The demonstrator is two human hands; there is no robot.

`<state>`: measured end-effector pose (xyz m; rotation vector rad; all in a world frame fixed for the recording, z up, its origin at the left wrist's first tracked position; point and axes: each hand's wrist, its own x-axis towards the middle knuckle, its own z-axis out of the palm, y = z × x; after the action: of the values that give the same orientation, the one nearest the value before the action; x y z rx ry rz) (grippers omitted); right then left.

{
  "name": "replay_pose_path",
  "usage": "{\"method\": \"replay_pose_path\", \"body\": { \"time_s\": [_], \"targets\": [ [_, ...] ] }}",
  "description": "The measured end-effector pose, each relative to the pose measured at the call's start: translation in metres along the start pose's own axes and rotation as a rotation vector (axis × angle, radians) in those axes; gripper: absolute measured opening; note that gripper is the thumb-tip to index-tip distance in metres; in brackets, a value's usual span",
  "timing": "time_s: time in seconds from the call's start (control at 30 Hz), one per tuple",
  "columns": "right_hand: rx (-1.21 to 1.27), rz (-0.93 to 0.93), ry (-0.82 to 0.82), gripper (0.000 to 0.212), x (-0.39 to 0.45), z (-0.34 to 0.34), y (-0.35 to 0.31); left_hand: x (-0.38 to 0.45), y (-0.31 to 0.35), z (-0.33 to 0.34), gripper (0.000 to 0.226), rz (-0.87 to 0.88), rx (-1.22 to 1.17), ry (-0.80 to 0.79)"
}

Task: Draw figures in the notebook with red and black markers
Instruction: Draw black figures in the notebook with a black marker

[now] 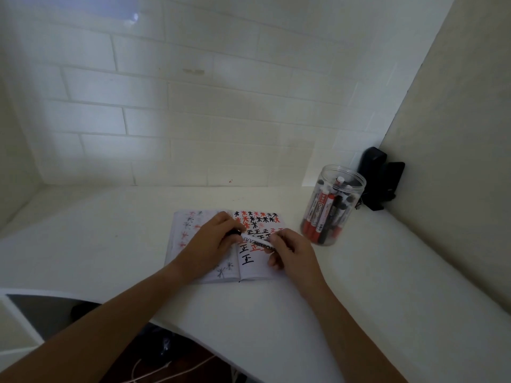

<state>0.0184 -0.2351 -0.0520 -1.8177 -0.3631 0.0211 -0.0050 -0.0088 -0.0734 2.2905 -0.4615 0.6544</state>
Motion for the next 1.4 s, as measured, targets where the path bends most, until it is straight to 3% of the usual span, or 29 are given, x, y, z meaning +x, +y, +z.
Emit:
{"method": "replay_pose_path", "body": {
  "time_s": [0.1, 0.23, 0.4, 0.6, 0.9, 1.03, 1.17, 1.27, 1.4],
  "targets": [
    [-0.134, -0.090, -0.011, 0.008, -0.003, 0.006, 0.001, 0.001, -0.005, 0.003, 0.033, -0.013, 0.093, -0.027],
    [-0.205, -0.172, -0.030, 0.017, -0.006, 0.005, 0.003, -0.002, -0.002, 0.000, 0.021, 0.041, 0.091, -0.050],
    [-0.200, -0.209, -0.092, 0.017, -0.005, -0.003, 0.001, -0.005, 0.000, 0.001, 0.030, 0.044, 0.093, -0.098],
    [-0.189, -0.162, -0.142, 0.019, -0.002, -0.008, 0.000, -0.006, -0.002, 0.004, 0.049, 0.046, 0.014, -0.193],
    [-0.181, -0.049, -0.189, 0.030, -0.004, -0.009, -0.005, -0.007, -0.003, 0.006, 0.041, 0.056, 0.040, -0.200],
    [-0.059, -0.112, -0.083, 0.004, 0.000, -0.006, -0.017, -0.003, 0.003, 0.005, 0.043, -0.044, 0.037, -0.111],
    [0.165, -0.156, 0.108, 0.009, 0.013, -0.014, -0.048, -0.001, 0.010, 0.003, 0.050, -0.150, 0.111, -0.035],
    [0.051, -0.327, 0.426, 0.021, 0.020, -0.033, -0.076, -0.001, 0.005, 0.006, 0.067, -0.279, 0.219, -0.117],
    [-0.239, -0.567, 0.760, 0.025, 0.041, -0.085, -0.113, -0.002, -0.005, 0.013, 0.097, -0.260, 0.430, -0.274]
  ]
}}
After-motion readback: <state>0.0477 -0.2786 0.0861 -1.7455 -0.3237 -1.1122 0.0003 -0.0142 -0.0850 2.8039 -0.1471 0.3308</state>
